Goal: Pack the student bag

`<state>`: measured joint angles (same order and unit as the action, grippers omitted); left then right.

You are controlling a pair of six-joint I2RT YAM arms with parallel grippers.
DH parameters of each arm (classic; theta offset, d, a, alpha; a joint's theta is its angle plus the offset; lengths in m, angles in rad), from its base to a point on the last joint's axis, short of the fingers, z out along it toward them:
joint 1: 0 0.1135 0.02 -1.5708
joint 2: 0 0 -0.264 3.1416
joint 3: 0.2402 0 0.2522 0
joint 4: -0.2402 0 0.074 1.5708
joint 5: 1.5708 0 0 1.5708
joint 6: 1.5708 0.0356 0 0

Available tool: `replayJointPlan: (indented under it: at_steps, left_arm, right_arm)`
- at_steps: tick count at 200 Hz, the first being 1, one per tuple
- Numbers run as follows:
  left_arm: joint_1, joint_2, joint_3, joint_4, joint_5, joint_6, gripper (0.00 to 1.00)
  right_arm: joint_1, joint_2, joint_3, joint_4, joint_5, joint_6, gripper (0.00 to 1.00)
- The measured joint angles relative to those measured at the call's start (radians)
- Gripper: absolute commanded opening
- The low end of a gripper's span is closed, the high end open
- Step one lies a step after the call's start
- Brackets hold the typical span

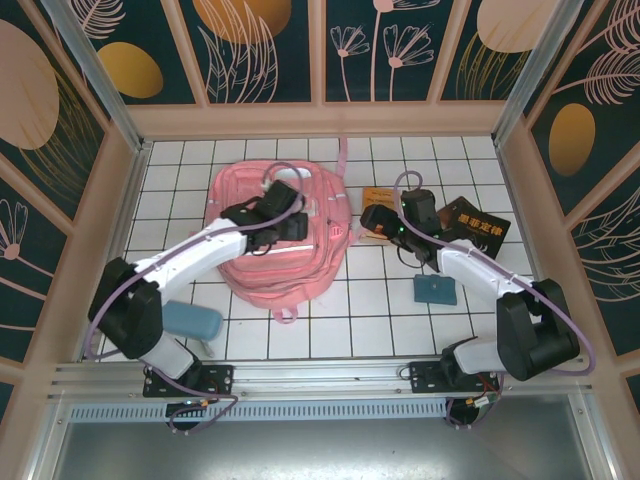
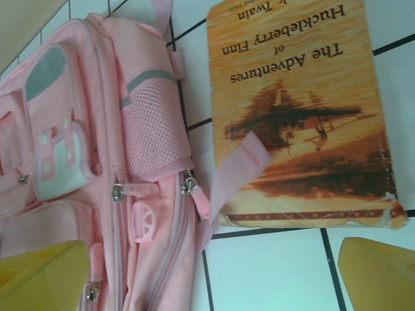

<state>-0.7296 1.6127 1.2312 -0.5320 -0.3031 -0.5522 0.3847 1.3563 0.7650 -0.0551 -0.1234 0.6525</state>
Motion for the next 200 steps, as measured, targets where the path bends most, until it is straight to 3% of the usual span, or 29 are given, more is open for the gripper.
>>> replayJointPlan:
  at_steps: [47, 100, 129, 176, 200]
  left_arm:
    - [-0.169, 0.233, 0.166, -0.129, -0.111, 0.006, 0.61]
    - [-0.185, 0.341, 0.208, -0.190, -0.173, 0.012, 0.48]
    - [-0.190, 0.374, 0.219, -0.197, -0.196, 0.018, 0.47]
    - [-0.190, 0.392, 0.219, -0.200, -0.212, 0.029, 0.57]
    - [-0.187, 0.392, 0.218, -0.200, -0.209, 0.053, 0.56]
  right_arm:
    - [-0.022, -0.003, -0.016, -0.002, 0.002, 0.000, 0.99]
    - [-0.050, -0.027, -0.044, -0.003, 0.003, 0.003, 0.98]
    - [-0.057, -0.032, -0.048, -0.002, 0.003, 0.004, 0.98]
    - [-0.057, -0.032, -0.048, -0.002, 0.003, 0.005, 0.97]
    - [-0.057, -0.032, -0.048, -0.002, 0.002, 0.008, 0.97]
